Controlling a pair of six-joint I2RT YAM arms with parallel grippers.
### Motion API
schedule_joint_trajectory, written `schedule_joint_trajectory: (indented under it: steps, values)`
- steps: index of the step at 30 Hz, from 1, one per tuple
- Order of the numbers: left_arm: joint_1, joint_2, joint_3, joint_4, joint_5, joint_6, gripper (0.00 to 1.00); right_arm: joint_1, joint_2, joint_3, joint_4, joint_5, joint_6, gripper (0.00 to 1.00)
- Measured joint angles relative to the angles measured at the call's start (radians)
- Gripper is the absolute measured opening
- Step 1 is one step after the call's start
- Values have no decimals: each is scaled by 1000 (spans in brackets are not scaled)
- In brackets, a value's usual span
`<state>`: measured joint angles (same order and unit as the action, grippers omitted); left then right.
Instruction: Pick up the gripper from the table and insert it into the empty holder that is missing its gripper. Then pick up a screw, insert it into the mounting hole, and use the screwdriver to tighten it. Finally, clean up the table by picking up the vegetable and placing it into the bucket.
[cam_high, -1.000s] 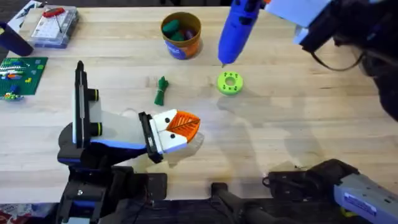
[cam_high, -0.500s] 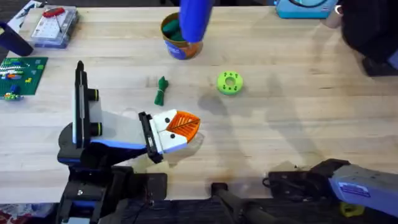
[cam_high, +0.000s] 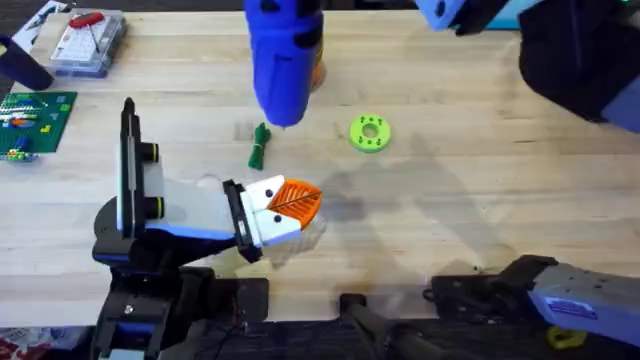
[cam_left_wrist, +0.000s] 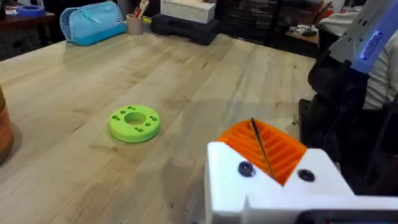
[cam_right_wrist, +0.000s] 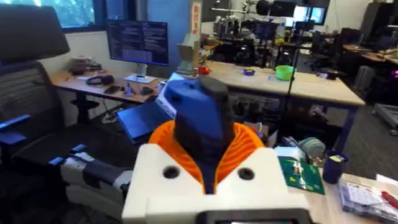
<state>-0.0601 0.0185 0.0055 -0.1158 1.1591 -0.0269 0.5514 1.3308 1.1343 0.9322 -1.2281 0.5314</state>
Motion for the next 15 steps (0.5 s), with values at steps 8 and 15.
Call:
schedule_joint_trajectory:
  steps: [8,15]
  values:
    - [0,0,0,0,0,0,15,21,0,-2,11,-42,-4,41]
    - [0,0,0,0,1,0,15,26,-2,-146,288,-10,27,42]
